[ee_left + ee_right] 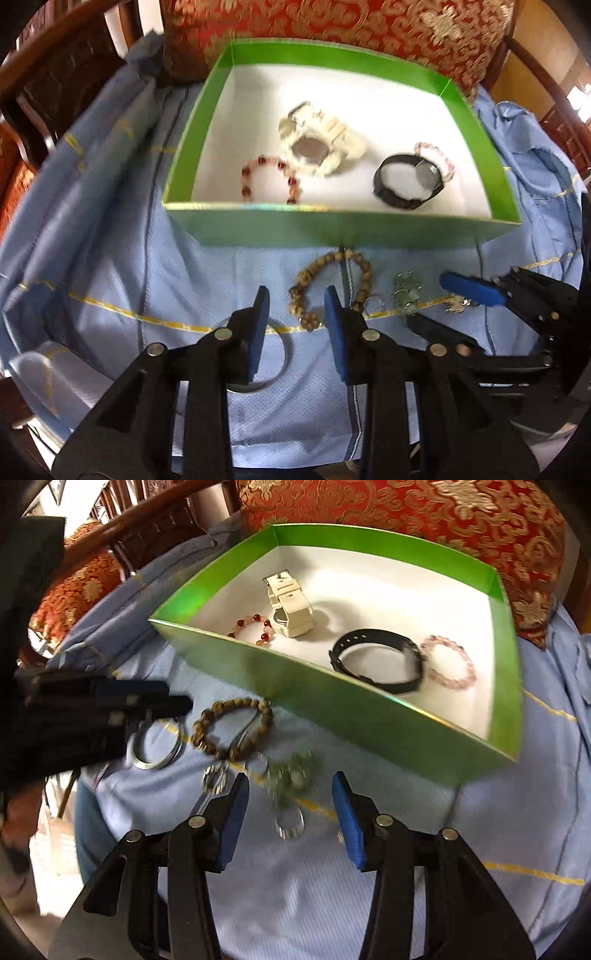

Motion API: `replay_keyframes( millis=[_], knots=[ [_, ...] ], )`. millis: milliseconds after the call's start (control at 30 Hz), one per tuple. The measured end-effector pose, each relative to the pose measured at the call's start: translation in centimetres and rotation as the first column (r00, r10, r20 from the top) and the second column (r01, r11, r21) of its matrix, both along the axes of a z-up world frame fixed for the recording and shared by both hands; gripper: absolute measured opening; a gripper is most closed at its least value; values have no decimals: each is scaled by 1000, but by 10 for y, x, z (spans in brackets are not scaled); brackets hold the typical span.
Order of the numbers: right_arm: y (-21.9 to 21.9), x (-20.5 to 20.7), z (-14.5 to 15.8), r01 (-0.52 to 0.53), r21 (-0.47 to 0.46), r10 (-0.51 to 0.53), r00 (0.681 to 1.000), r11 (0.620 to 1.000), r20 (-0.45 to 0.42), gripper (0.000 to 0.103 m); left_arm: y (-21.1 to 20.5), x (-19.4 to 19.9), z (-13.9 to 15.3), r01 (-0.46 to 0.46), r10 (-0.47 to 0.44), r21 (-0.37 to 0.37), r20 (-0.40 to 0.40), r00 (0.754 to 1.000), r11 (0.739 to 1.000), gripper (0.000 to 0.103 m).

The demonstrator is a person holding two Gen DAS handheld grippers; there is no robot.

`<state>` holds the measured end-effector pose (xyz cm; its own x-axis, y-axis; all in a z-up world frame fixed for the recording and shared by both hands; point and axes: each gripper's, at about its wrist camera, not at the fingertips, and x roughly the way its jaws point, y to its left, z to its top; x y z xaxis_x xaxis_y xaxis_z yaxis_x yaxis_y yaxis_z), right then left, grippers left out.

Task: Organize jewelry

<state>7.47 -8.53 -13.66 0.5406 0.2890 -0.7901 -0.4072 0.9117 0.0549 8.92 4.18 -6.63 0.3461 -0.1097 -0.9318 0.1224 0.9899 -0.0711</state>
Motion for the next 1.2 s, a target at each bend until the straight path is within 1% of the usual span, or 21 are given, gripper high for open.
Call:
replay_keyframes(
  millis=[33,67,100,133,233,367,467,533,600,633,667,767,900,967,1000,1033,1067,1100,1133,1200],
  knots=[
    [3,3,-3,3,3,-3,1000,1000,-8,40,0,1,-5,-6,6,6,-11,1000,1000,31],
    [6,8,-8,5,2,-5,999,1000,-34,31,1,1,-8,-9,9,9,-18,1000,1000,31],
    [7,10,-13,19,-12,-19,998,1000,-61,19,1,2,-11,-11,11,10,-24,1000,1000,31],
    [5,11,-14,31,-13,-32,998,999,-62,15,1,2,-15,-11,11,10,-29,1000,1000,31],
    [-6,4,-15,41,18,-39,995,999,-88,15,-1,2,-22,-10,11,9,-40,999,1000,32],
    [-22,-18,-18,31,4,-30,994,1000,-102,15,-2,6,-29,-14,14,-3,-53,999,1000,32],
    [-36,-30,-18,39,17,-37,994,999,-98,17,-6,11,-38,-15,14,-6,-69,998,1000,33],
    [-45,-34,-15,60,39,-56,994,997,-94,18,-8,10,-40,-8,9,16,-57,998,1000,33],
    [-50,-35,-11,78,66,-73,994,995,-83,18,-12,9,-40,-1,4,46,-53,999,999,25],
    [-51,-35,-8,85,76,-79,994,993,-78,18,-14,7,-40,1,1,54,-53,999,999,15],
    [-52,-36,-6,89,86,-83,994,992,-72,18,-15,6,-40,8,-5,51,-59,998,999,13],
    [-54,-37,1,96,97,-91,994,991,-56,18,-20,-9,-36,46,-43,32,-69,997,998,12],
    [-58,-36,4,112,84,-108,993,990,-49,18,-25,-28,-32,87,-86,10,-67,994,996,12],
    [-64,-41,4,115,78,-111,992,990,-55,18,-22,-37,-27,97,-97,-3,-51,994,995,12],
    [-64,-41,3,113,75,-109,992,991,-61,22,-18,-40,-25,94,-94,-3,-46,994,996,12],
    [-64,-41,2,111,71,-106,992,991,-67,32,-15,-41,-22,87,-86,-1,-38,996,996,15],
    [-61,-40,0,108,63,-104,992,992,-71,39,-12,-42,-22,80,-80,0,-35,996,997,21],
    [-58,-41,-2,107,54,-103,992,993,-69,50,-11,-41,-21,76,-76,1,-34,997,997,24],
    [-58,-42,-3,105,49,-102,993,993,-67,52,-9,-38,-22,65,-65,6,-36,997,998,29],
    [-51,-41,-6,92,45,-88,994,995,-71,52,-6,-30,-27,48,-48,4,-45,998,999,30]
  ],
)
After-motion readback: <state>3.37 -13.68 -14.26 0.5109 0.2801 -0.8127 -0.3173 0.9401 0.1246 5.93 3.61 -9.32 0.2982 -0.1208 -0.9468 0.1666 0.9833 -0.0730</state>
